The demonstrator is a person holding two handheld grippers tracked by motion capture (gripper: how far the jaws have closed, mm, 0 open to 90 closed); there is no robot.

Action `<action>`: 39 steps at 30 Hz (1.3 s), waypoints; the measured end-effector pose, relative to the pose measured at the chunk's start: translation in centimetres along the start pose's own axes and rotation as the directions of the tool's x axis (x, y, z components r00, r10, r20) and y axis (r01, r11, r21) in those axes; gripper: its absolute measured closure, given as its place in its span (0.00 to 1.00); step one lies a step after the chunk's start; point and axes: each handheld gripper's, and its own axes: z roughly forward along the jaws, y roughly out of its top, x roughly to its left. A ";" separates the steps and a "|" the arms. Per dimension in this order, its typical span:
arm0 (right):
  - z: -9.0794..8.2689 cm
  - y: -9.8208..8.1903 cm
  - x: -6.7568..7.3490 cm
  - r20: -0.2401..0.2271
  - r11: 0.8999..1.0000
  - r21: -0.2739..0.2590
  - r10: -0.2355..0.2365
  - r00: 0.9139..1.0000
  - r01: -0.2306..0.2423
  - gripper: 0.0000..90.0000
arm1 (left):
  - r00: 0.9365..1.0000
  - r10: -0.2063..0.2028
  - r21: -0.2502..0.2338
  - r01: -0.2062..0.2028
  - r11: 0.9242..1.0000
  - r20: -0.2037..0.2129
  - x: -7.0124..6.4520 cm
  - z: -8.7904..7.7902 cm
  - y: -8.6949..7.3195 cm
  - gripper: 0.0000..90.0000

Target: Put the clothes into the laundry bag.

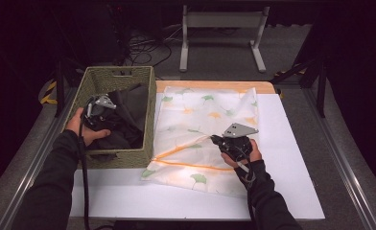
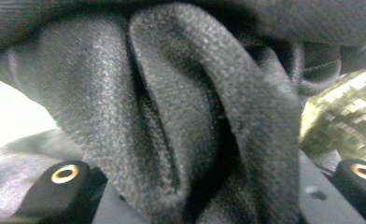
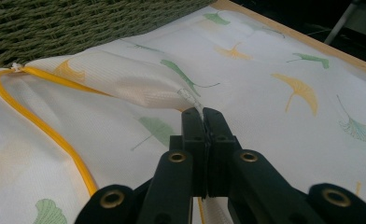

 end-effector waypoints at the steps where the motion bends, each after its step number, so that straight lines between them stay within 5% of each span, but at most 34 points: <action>1: 0.0 0.0 0.0 0.000 1.000 0.000 0.000 1.000 0.000 0.99 | 1.000 -0.003 -0.020 0.003 1.000 0.001 -0.1 -0.3 -0.1 0.81; 6: -0.1 0.0 0.0 -0.001 1.000 -0.003 0.003 1.000 -0.003 0.99 | 1.000 -0.026 -0.120 0.026 0.992 0.000 -0.4 -1.7 -0.4 0.82; 11: -0.1 -0.1 -0.1 -0.003 1.000 -0.004 0.005 1.000 -0.005 0.99 | 0.999 -0.034 -0.223 0.035 0.974 0.005 -1.1 -3.9 -0.8 0.82; 20: -0.1 0.0 -0.1 -0.001 1.000 -0.011 0.007 1.000 -0.008 0.99 | 0.997 0.035 -0.302 -0.011 0.953 0.075 -3.3 -6.2 -1.0 0.83; 21: -0.1 0.0 0.0 0.000 1.000 -0.011 0.010 1.000 -0.010 0.99 | 0.996 0.049 -0.325 -0.021 0.946 0.079 -4.0 -6.7 -1.1 0.83; 23: -0.1 0.0 0.0 0.001 1.000 -0.014 0.010 1.000 -0.010 0.99 | 0.996 0.053 -0.331 -0.025 0.943 0.076 -4.2 -6.8 -1.1 0.83; 24: -0.2 0.1 0.0 0.000 1.000 -0.017 0.009 1.000 -0.009 0.99 | 0.996 0.059 -0.361 -0.029 0.932 0.073 -5.0 -7.3 -1.2 0.83; 27: -0.3 0.1 0.0 0.002 1.000 -0.021 0.010 1.000 -0.010 0.99 | 0.995 0.067 -0.400 -0.029 0.916 0.080 -5.7 -8.1 -1.2 0.83; 29: -0.3 0.1 -0.1 0.001 1.000 -0.022 0.012 1.000 -0.012 0.99 | 0.994 0.074 -0.409 -0.035 0.912 0.080 -5.9 -8.4 -1.2 0.83; 32: -0.3 0.2 0.0 0.001 1.000 -0.023 0.012 1.000 -0.012 0.99 | 0.990 0.099 -0.430 -0.048 0.902 0.098 -7.0 -9.2 -0.7 0.83; 35: -0.4 0.2 -0.1 0.004 1.000 -0.027 0.011 1.000 -0.011 0.99 | 0.984 0.143 -0.426 -0.086 0.901 0.104 -8.7 -9.6 0.0 0.83; 39: -0.6 0.3 -0.1 0.005 0.999 -0.033 0.012 1.000 -0.012 0.99 | 0.968 0.201 -0.421 -0.122 0.899 0.149 -11.1 -9.4 0.6 0.83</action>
